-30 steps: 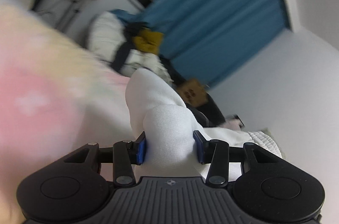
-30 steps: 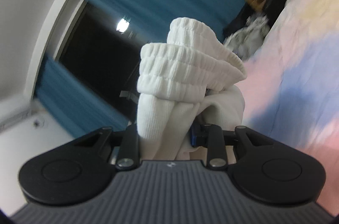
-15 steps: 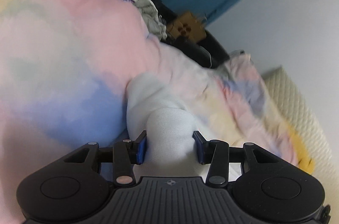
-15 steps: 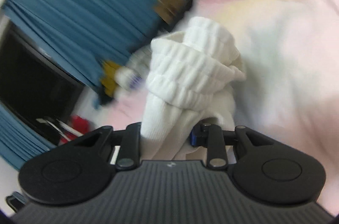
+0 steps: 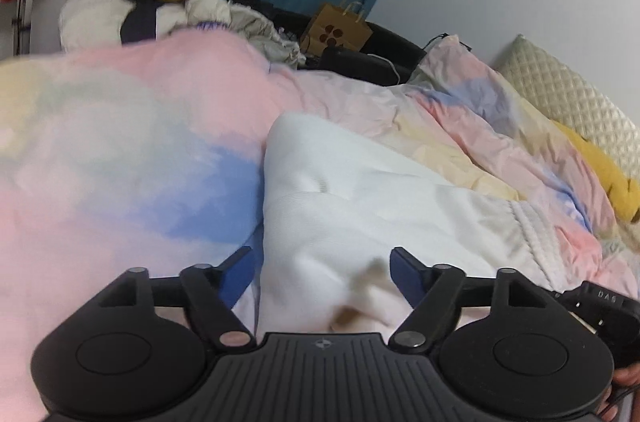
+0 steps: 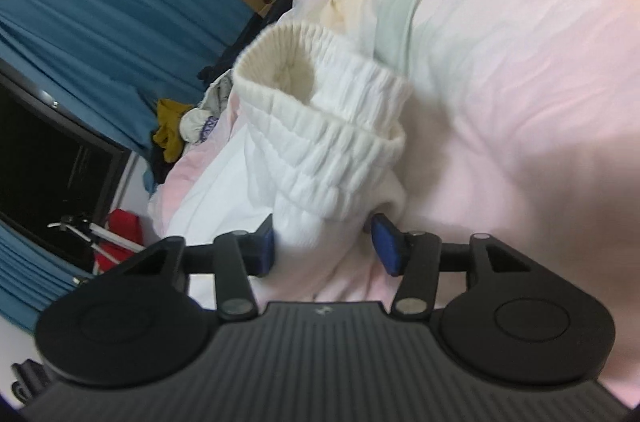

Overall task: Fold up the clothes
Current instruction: 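Lower the folded sweatpants onto the duvet and open both grippers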

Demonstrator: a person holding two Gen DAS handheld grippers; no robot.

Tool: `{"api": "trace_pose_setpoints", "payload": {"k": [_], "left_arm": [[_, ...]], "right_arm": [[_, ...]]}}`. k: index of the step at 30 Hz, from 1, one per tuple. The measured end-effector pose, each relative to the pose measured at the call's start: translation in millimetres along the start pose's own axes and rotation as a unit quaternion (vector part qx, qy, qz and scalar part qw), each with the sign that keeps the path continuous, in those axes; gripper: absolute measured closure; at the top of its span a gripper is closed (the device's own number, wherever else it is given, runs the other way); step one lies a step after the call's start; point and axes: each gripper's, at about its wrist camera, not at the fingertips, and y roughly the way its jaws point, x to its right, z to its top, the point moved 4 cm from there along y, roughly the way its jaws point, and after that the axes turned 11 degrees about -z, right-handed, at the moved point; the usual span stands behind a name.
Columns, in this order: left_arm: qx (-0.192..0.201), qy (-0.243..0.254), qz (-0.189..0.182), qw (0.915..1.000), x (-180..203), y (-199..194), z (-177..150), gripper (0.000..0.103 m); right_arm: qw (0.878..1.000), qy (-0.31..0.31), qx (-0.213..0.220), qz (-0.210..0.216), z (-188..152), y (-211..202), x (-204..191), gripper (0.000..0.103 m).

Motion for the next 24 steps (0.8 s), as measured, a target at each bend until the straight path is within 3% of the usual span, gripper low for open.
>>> {"api": "trace_pose_setpoints", "payload": {"k": [7,9,11,16,17,20,22,24], "left_arm": [[0.030,0.047,0.011,0.9984,63.8,-97.9,9.6,0.019],[0.042,0.060,0.016,0.9972,81.2,-129.5,9.9,0.007],[0.058,0.072,0.018,0.9955,97.0,-163.0,7.4,0.000],[0.070,0.110,0.037,0.9908,129.7,-233.2,-6.0,0.000],[0.075,0.121,0.046,0.9888,134.7,-246.4,-10.5,0.000],[0.087,0.132,0.060,0.9856,141.5,-283.6,-26.4,0.000],[0.093,0.130,0.067,0.9849,142.4,-302.6,-37.2,0.000],[0.099,0.129,0.075,0.9839,142.3,-316.7,-48.2,0.000]], "right_arm": [[0.996,-0.090,0.029,-0.010,-12.6,-86.5,-24.0,0.049],[0.992,-0.119,0.045,-0.003,-16.1,-115.7,-37.2,0.049],[0.987,-0.149,0.061,0.004,-21.9,-143.1,-54.5,0.049],[0.966,-0.235,0.103,-0.011,-51.1,-206.5,-91.9,0.048],[0.962,-0.251,0.111,-0.014,-59.6,-216.4,-97.8,0.046],[0.950,-0.277,0.141,-0.017,-82.0,-241.3,-112.1,0.022],[0.943,-0.292,0.158,-0.011,-97.8,-251.6,-118.4,0.014],[0.936,-0.309,0.166,-0.011,-112.8,-258.0,-123.2,0.013]]}}
